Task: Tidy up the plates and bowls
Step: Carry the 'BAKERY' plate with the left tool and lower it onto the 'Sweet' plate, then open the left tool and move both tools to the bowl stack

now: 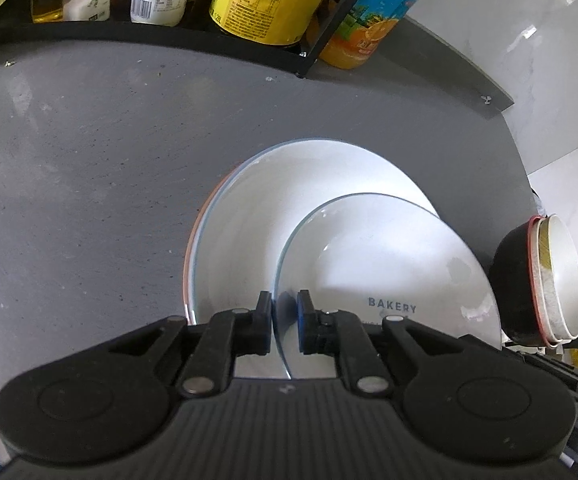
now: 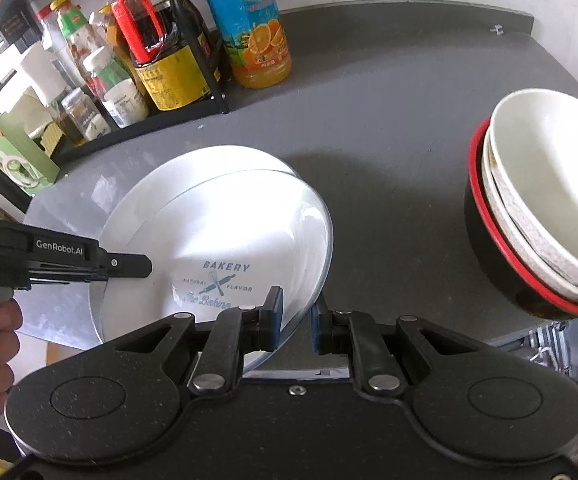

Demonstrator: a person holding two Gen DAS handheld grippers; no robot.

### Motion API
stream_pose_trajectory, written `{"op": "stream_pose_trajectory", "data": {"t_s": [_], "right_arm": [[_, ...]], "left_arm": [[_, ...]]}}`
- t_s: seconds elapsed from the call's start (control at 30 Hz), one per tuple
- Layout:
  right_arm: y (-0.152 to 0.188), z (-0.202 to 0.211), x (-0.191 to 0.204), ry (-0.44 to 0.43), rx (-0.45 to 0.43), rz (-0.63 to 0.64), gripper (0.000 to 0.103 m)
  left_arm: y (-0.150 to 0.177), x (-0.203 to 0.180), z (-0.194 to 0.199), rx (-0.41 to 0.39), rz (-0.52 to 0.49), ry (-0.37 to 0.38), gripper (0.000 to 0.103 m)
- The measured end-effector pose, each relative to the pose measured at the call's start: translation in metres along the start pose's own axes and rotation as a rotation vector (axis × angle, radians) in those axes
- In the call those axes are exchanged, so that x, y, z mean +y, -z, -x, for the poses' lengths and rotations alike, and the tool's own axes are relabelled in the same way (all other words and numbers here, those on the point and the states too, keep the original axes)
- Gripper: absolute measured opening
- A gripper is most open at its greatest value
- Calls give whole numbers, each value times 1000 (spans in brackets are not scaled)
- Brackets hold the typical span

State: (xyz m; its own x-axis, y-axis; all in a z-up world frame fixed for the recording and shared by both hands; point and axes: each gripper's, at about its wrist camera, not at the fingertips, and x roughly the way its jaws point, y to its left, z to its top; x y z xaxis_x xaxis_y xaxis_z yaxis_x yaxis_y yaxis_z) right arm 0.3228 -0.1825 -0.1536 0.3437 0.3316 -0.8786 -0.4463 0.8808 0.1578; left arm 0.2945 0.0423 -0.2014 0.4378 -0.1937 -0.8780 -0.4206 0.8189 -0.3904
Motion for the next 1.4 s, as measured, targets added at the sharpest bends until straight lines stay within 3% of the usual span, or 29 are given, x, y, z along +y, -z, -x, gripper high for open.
{"op": "stream_pose_trajectory", "data": {"t_s": [0.17, 0.33, 0.57, 0.67, 0.77, 0.83, 0.93, 1.13, 1.27, 1.4], "right_arm": [[0, -5, 0, -3, 30, -16, 16], [-5, 1, 2, -13, -9, 17, 19], [-10, 3, -1, -16, -15, 6, 19], [-9, 8, -7, -24, -15, -16, 19], [-9, 15, -16, -27, -24, -46, 22], [-8, 22, -22, -31, -38, -69, 30], [-7, 34, -30, -26, -59, -102, 34], [-2, 65, -49, -24, -118, -169, 51], [2, 85, -65, 23, -164, -183, 64], [5, 98, -90, 30, -190, -218, 75]], "left_arm": [[-1, -1, -1, -11, -17, -22, 11], [-3, 0, 1, -51, -45, -94, 10], [-4, -2, -2, -36, -73, -106, 11], [-8, -3, -3, 6, -64, -111, 11], [-11, 1, 4, 21, -35, -98, 20], [-12, -2, 12, -2, -54, -88, 36], [-14, -10, 22, -31, -94, -90, 52], [-15, -33, 33, -56, -141, -49, 54], [-14, -59, 37, -72, -163, -26, 55], [-13, -92, 39, -108, -204, -10, 64]]}}
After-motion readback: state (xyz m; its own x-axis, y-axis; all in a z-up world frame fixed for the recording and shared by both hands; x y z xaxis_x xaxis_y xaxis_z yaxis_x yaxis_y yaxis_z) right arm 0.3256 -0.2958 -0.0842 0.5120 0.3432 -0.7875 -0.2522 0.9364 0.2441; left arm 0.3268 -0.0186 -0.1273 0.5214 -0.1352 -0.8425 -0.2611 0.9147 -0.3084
